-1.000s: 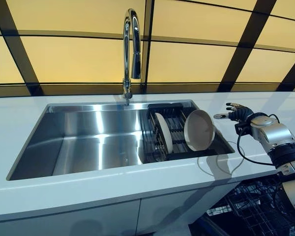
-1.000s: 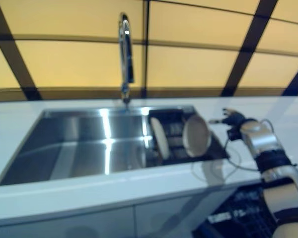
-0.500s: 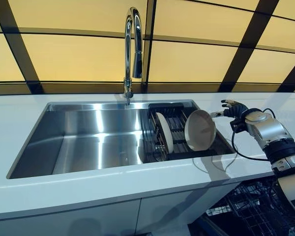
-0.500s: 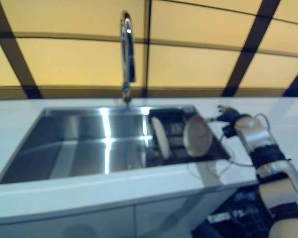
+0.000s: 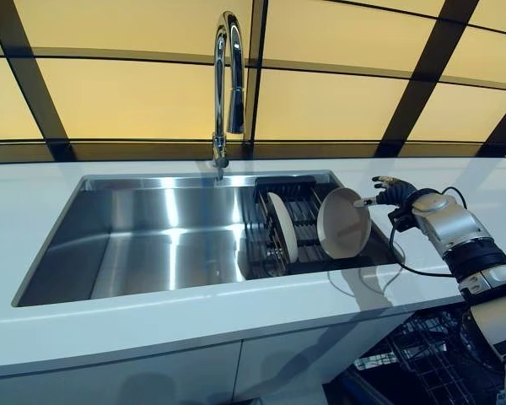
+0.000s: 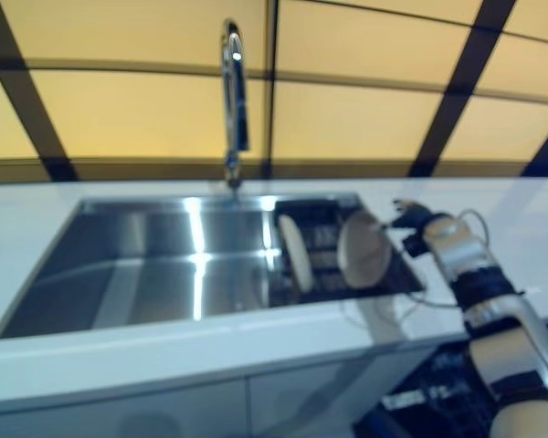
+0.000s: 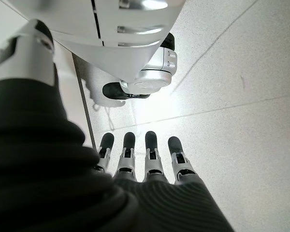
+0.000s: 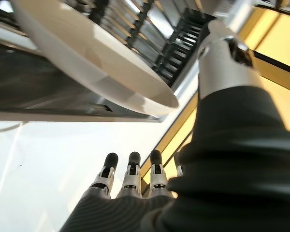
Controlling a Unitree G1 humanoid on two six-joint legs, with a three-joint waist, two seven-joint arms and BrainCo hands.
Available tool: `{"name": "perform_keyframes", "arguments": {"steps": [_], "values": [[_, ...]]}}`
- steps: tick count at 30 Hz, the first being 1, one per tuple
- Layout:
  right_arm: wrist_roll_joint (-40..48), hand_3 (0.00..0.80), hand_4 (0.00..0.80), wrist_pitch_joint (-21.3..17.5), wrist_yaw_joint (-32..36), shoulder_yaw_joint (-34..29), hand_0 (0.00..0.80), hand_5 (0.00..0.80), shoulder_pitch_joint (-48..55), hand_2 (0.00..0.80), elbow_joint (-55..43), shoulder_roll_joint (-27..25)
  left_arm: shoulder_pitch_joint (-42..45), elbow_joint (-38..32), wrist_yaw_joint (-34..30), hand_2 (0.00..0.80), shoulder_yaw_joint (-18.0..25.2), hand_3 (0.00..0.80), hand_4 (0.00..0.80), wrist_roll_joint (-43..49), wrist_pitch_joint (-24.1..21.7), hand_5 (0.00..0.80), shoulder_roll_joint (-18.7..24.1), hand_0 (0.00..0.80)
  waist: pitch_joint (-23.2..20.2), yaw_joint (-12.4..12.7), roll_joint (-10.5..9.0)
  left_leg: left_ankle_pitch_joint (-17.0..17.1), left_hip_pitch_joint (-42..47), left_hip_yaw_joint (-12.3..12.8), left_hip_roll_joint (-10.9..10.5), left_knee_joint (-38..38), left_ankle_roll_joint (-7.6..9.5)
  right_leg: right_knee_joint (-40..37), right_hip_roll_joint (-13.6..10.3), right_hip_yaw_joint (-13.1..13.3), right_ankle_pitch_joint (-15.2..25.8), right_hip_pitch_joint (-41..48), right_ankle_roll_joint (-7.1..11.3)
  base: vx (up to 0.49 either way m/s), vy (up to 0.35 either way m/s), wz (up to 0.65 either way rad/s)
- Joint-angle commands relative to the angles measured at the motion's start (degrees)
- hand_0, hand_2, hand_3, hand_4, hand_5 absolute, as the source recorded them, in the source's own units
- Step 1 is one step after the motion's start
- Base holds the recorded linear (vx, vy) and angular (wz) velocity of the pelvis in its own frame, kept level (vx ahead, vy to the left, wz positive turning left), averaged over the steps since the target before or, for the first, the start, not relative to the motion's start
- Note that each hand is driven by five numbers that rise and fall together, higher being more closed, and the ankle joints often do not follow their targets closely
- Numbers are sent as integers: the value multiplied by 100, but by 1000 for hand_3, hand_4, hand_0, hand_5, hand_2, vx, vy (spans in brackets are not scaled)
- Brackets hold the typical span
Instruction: Take plates into dishwasher
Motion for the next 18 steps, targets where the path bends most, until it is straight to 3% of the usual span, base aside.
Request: {"name": "perform_keyframes", "arguments": {"steps": [1, 18], "values": [[-471, 0, 0, -82, 123, 516, 0, 0, -777, 0, 159, -248, -272, 388, 90, 0, -456, 0, 0, -81, 82, 0, 54, 0, -138, 268, -44, -326, 343, 172, -5, -12, -27, 14, -138, 94, 283, -122, 103, 0, 0, 0], [-1200, 0, 0, 111, 636, 729, 0, 0, -851, 0, 661, 36, -298, 356, 62, 0, -535, 0, 0, -138, 77, 0, 37, 0, -16, 362, -18, -288, 255, 128, -14, -12, -20, 14, -160, 69, 314, -189, 111, 0, 0, 0]]}}
